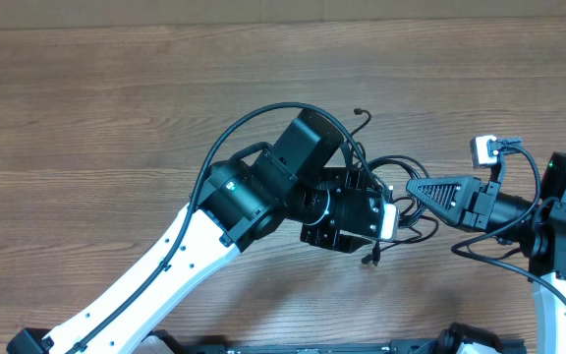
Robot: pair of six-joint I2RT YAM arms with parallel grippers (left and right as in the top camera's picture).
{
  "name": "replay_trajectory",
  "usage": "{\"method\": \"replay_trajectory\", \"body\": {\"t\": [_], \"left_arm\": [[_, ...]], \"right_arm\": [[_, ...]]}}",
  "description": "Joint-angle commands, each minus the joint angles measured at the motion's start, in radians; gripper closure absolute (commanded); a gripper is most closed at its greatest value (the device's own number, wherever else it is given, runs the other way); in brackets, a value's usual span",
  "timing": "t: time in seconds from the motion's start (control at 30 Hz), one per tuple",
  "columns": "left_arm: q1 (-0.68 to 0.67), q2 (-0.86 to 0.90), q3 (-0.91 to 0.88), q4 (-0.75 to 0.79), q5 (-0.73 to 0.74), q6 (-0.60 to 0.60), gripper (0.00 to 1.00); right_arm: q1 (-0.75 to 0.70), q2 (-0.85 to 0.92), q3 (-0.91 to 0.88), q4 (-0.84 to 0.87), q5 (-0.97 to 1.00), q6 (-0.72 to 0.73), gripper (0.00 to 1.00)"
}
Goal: Untangle cables
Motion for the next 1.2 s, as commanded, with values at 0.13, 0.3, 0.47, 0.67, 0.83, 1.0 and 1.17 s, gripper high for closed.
{"method": "replay_trajectory", "body": {"t": [0.13, 0.3, 0.47, 0.67, 0.83, 1.0, 1.17], "left_arm": [[-0.008, -0.008, 0.011, -0.002, 0.027, 0.000, 0.45], [-0.009, -0.008, 0.011, -0.002, 0.027, 0.000, 0.55], [-0.009, -0.008, 0.011, -0.001, 0.058, -0.007, 0.55], [-0.009, -0.008, 0.011, -0.001, 0.060, -0.007, 0.65], [-0.008, -0.007, 0.011, -0.001, 0.060, -0.007, 0.73], [-0.008, -0.005, 0.011, -0.001, 0.064, -0.007, 0.95], [-0.008, 0.008, 0.011, -0.001, 0.064, -0.019, 0.96]], "right_arm": [[-0.008, -0.004, 0.020, 0.014, -0.057, -0.010, 0.96], [-0.008, -0.004, 0.020, 0.014, -0.057, -0.010, 0.96], [-0.008, -0.004, 0.020, 0.014, -0.105, -0.010, 0.96], [-0.008, -0.004, 0.020, 0.014, -0.105, -0.010, 0.96], [-0.008, -0.004, 0.020, 0.014, -0.105, -0.010, 0.96], [-0.008, -0.004, 0.020, 0.014, -0.105, -0.010, 0.96], [-0.008, -0.004, 0.020, 0.018, -0.104, -0.010, 0.96]]}}
